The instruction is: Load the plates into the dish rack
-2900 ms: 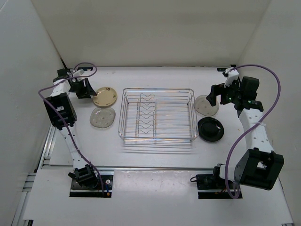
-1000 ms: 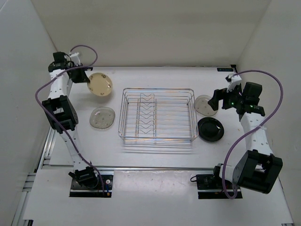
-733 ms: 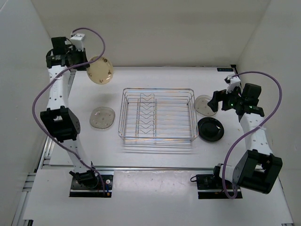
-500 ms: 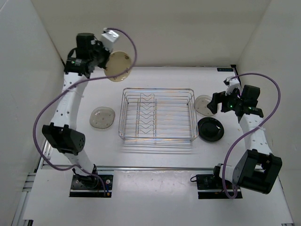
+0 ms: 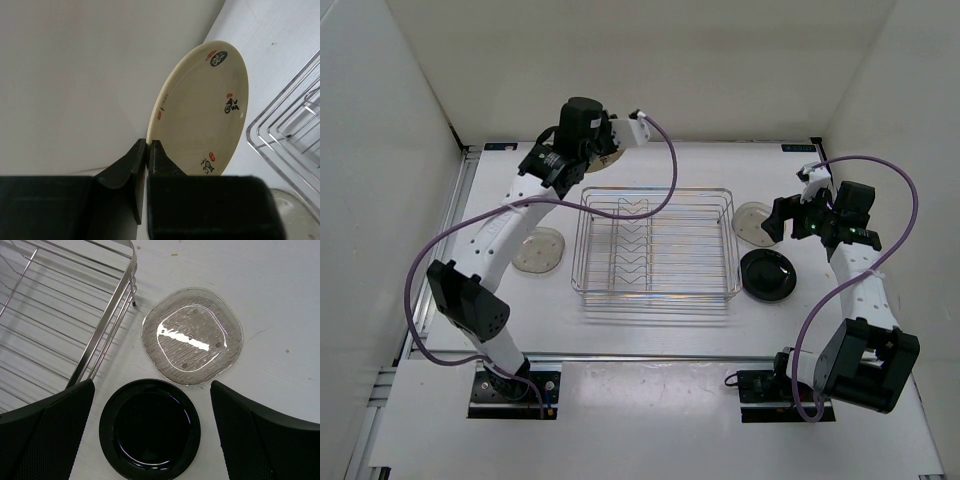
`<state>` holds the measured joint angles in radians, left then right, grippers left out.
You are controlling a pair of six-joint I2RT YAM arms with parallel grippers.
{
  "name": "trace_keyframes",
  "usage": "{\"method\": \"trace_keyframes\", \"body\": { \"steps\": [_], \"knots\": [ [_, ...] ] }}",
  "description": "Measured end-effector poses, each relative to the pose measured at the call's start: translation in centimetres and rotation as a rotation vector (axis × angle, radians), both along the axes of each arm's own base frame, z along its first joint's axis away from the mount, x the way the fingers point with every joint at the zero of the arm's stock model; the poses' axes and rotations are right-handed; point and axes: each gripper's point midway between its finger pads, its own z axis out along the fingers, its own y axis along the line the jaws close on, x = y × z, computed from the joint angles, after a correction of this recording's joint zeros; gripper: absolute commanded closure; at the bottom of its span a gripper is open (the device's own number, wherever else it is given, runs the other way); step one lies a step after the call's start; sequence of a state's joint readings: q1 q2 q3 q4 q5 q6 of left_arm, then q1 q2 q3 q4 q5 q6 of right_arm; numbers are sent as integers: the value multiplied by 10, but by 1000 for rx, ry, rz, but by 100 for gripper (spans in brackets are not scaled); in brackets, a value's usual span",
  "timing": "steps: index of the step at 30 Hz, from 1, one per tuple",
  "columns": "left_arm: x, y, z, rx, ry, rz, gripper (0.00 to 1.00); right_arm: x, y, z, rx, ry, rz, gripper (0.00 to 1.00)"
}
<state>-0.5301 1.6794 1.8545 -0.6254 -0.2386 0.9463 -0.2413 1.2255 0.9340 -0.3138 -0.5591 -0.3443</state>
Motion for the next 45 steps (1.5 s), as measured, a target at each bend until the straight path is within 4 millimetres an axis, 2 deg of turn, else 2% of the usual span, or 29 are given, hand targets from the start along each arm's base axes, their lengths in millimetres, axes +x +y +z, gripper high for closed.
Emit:
{"method": "trace_keyframes", "body": {
  "steps": [5,10,14,20,23,29,32,45],
  "knots": [
    [7,-18,-13,151,-32,-71,89,0,1,0,2,-1,3,0],
    [13,-50,-33,257,-40,-154,89,0,1,0,3,-1,5,0],
    [6,-81,-48,317,-33,-233,89,0,0,0,6,-1,5,0],
    [-8,-106,-45,348,-66,-299,89,0,-2,-1,10,0,4,0],
    [-12,-105,-50,364,-64,-304,89,0,-3,-5,14,13,1,0],
    [-24,-89,-75,416,-12,-299,89,-1,-2,-10,20,28,3,0],
    [-26,-87,-83,425,5,-300,89,-2,-2,-12,21,32,3,0],
    [-35,-86,-96,423,32,-307,89,-2,-2,-12,22,32,3,0]
  ]
}}
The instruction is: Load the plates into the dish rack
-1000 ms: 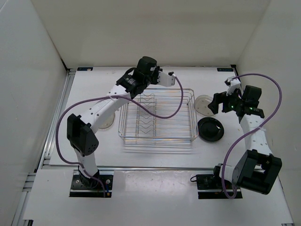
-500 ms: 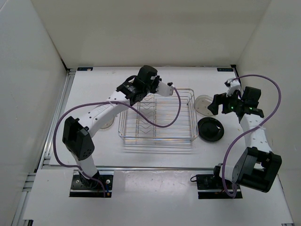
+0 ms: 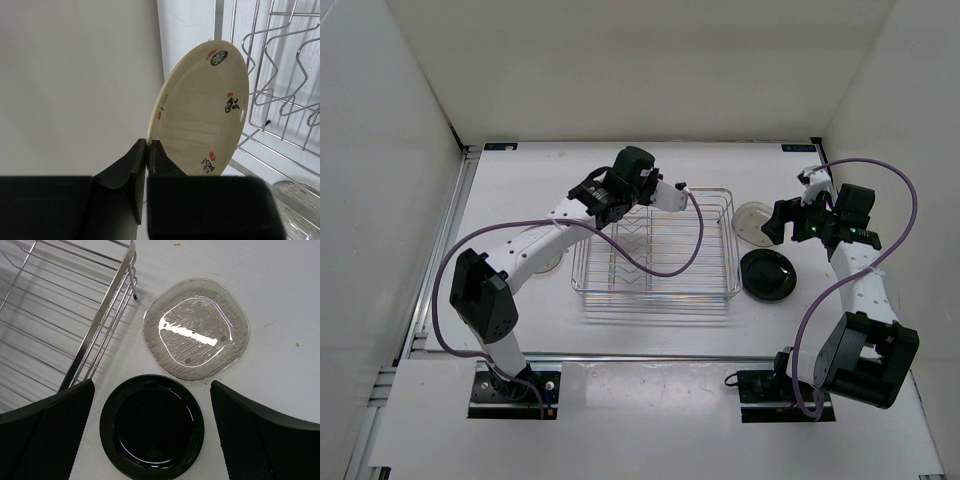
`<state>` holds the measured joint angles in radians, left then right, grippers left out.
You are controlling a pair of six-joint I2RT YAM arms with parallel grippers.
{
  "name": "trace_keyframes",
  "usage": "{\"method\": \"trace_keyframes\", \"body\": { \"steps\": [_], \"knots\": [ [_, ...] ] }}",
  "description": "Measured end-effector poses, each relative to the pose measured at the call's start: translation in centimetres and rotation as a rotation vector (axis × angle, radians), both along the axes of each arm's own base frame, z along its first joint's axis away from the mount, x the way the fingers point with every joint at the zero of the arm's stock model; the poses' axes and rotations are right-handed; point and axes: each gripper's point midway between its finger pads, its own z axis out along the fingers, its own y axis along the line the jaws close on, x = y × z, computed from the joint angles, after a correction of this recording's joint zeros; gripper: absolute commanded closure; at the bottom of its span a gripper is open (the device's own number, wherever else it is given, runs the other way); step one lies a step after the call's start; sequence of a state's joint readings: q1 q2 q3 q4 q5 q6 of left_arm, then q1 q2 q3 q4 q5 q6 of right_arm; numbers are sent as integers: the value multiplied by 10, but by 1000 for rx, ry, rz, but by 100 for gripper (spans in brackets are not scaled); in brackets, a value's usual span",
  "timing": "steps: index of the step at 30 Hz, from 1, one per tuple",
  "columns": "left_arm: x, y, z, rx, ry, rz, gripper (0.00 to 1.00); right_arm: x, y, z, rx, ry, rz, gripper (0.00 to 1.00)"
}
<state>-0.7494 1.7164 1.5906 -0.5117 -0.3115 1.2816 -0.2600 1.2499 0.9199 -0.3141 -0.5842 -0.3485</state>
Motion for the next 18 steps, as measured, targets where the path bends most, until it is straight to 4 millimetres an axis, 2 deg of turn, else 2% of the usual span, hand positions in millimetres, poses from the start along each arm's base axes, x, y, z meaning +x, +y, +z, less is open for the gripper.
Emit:
{"method": "trace_keyframes", "body": {
  "steps": [18],
  "knots": [
    [-6,-9,-10,15,8,-37,89,-1,-1,2,16,-4,4,0]
  ]
}}
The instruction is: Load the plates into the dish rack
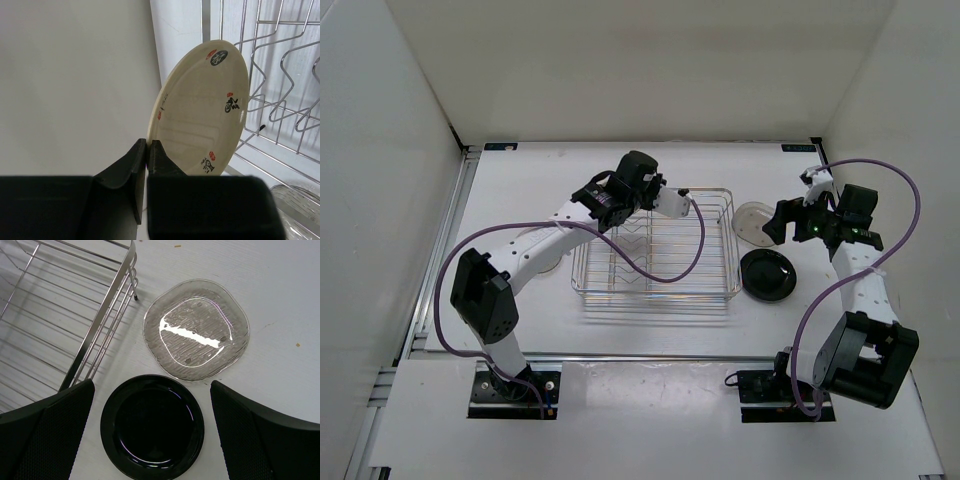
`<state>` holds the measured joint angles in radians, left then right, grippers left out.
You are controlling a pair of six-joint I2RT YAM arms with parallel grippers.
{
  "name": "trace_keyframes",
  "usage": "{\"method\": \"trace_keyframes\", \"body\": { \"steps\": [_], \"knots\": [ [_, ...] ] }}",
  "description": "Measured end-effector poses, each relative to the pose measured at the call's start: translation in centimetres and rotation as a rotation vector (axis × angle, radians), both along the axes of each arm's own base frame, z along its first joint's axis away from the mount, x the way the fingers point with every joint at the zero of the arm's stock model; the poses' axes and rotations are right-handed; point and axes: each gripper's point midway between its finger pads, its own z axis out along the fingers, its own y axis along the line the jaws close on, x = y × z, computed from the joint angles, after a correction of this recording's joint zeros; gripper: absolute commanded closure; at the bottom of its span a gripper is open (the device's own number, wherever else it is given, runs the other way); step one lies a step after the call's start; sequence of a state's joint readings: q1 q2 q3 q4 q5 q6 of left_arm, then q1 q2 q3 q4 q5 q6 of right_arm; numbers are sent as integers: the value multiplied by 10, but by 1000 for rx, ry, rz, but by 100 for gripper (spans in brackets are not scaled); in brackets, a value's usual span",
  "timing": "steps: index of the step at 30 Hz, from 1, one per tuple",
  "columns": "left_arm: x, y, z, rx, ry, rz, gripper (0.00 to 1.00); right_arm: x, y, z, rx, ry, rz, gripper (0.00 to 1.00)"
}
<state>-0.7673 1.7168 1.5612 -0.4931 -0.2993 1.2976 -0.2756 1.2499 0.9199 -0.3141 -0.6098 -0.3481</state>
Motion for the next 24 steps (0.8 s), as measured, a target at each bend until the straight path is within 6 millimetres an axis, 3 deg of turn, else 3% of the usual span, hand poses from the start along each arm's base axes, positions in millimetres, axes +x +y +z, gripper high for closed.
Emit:
{"method": "trace_keyframes", "body": {
  "steps": [24],
  "knots": [
    [11,-11,-10,37,-23,-38,89,-1,-1,1,14,-4,3,0]
  ]
}}
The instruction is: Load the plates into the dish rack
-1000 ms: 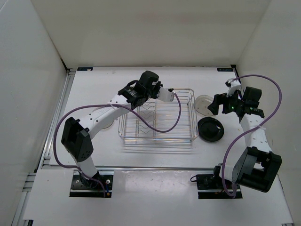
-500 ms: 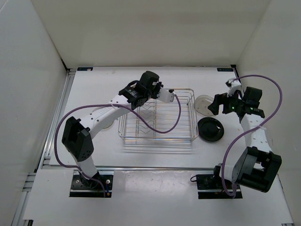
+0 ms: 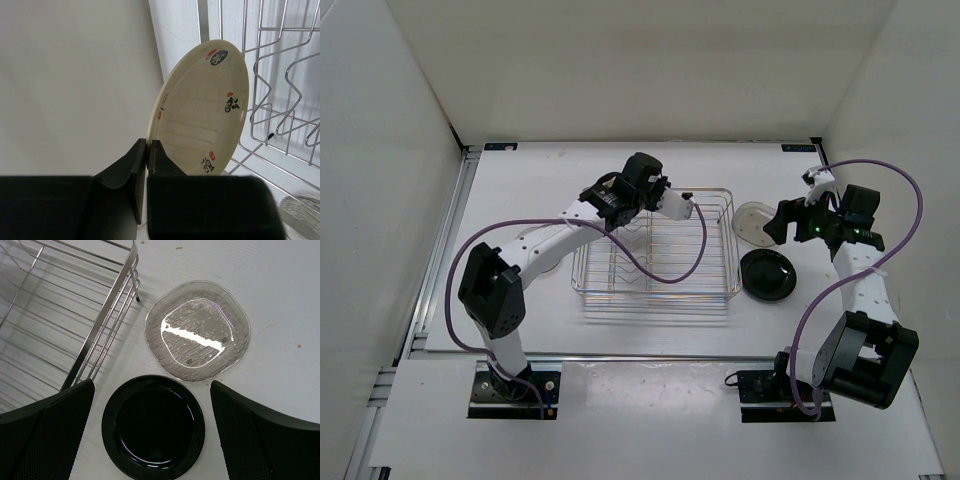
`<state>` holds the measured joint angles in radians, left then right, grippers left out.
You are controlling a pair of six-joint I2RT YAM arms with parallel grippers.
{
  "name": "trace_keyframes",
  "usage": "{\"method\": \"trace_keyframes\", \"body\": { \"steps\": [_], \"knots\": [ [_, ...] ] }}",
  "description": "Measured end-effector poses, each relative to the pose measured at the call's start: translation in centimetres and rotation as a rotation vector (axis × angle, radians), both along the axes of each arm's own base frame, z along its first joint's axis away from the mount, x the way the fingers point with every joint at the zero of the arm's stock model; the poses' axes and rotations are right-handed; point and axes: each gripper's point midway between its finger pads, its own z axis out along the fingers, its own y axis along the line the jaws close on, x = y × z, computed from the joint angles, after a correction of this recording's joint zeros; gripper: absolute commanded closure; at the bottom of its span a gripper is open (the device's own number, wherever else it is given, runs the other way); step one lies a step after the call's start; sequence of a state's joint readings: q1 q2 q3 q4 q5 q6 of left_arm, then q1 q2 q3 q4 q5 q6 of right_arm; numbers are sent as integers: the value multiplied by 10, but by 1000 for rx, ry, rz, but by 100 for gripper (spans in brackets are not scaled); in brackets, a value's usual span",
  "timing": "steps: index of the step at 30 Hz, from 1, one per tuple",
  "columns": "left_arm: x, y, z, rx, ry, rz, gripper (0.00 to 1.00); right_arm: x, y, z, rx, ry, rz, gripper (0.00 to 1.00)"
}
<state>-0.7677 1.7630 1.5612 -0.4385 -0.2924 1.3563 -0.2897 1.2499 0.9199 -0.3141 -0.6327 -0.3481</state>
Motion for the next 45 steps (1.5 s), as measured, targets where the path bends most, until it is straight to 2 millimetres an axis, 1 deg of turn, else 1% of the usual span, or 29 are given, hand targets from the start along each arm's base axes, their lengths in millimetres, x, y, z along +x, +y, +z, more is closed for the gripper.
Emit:
{"method": "trace_keyframes", "body": {
  "steps": [6,17,26,32,37,45],
  "knots": [
    [3,-4,-11,18,12,-10,89,0,-3,1,5,-2,-6,0],
    [4,-9,-19,27,24,-34,89,-1,-4,2,21,-6,-2,0],
    [12,-10,-46,34,76,-36,89,-2,-10,4,38,-10,-11,0],
    [21,-7,-56,25,103,-20,89,-3,-10,5,47,-11,-7,0],
    [26,-6,-59,7,121,-13,89,-4,-10,5,50,-11,-7,0],
    [25,-7,-60,-10,135,-10,89,-4,-14,5,54,-12,-17,0]
  ]
}}
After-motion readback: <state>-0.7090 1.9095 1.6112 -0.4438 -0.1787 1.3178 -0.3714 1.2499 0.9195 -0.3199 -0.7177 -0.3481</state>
